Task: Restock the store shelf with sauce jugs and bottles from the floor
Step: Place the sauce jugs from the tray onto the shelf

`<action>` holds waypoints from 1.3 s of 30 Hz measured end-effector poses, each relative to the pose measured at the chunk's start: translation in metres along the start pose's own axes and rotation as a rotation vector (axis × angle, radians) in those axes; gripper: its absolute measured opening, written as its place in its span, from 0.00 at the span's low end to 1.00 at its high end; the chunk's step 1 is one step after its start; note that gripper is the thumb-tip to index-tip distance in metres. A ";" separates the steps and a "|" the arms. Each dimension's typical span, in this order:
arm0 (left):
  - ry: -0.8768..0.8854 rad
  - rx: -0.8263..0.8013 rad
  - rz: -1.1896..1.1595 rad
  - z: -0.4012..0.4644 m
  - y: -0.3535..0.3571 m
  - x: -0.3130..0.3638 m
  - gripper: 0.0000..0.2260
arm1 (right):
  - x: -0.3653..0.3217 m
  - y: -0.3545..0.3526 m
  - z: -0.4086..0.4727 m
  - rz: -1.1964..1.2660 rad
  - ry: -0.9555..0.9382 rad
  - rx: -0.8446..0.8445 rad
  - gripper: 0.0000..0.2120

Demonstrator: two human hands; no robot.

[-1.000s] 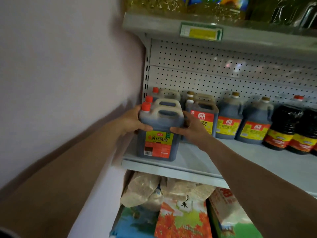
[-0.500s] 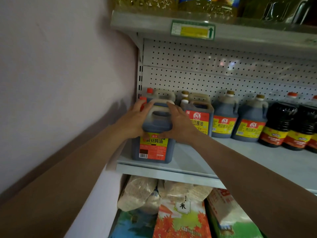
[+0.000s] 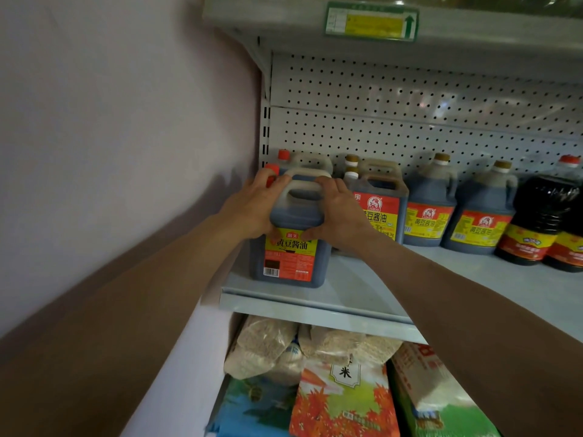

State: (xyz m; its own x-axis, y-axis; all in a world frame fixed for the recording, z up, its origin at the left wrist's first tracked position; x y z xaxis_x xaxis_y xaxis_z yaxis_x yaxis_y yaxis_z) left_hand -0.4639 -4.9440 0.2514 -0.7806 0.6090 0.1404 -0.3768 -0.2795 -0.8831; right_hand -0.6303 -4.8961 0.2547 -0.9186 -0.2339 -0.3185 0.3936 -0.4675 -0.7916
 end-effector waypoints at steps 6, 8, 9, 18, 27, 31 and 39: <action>0.015 0.005 -0.023 0.020 0.009 -0.007 0.56 | 0.012 0.007 0.018 0.001 0.009 -0.007 0.54; 0.007 0.001 -0.031 0.029 0.014 -0.010 0.57 | 0.017 0.010 0.026 0.001 0.021 -0.009 0.54; 0.004 -0.003 -0.034 0.034 0.017 -0.011 0.57 | 0.020 0.011 0.030 -0.003 0.031 -0.008 0.54; -0.005 -0.058 -0.058 0.068 0.029 -0.024 0.61 | 0.037 0.018 0.055 -0.022 0.037 -0.023 0.53; -0.051 0.007 0.129 0.052 0.018 -0.011 0.59 | 0.029 0.017 0.047 -0.044 0.075 -0.038 0.53; -0.155 0.026 0.277 0.039 0.008 0.010 0.61 | 0.017 0.013 0.037 -0.136 0.108 -0.106 0.57; -0.415 0.221 -0.191 -0.069 0.011 0.002 0.53 | 0.020 -0.025 -0.043 0.088 0.118 0.080 0.52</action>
State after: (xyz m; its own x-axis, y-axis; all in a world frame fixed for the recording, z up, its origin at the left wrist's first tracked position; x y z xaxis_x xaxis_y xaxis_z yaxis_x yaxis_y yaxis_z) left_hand -0.4354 -4.8947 0.2113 -0.8031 0.3309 0.4955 -0.5934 -0.3697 -0.7150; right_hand -0.6595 -4.8526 0.2456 -0.8767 -0.1775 -0.4471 0.4697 -0.5171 -0.7156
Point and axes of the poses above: each hand's wrist, its own z-axis towards the middle knuckle, its own y-axis out of the palm, x = y × z, the point moved 5 cm from there along z, towards the middle knuckle, and after that the axes turned 5 degrees about x, right-handed, at the moved point
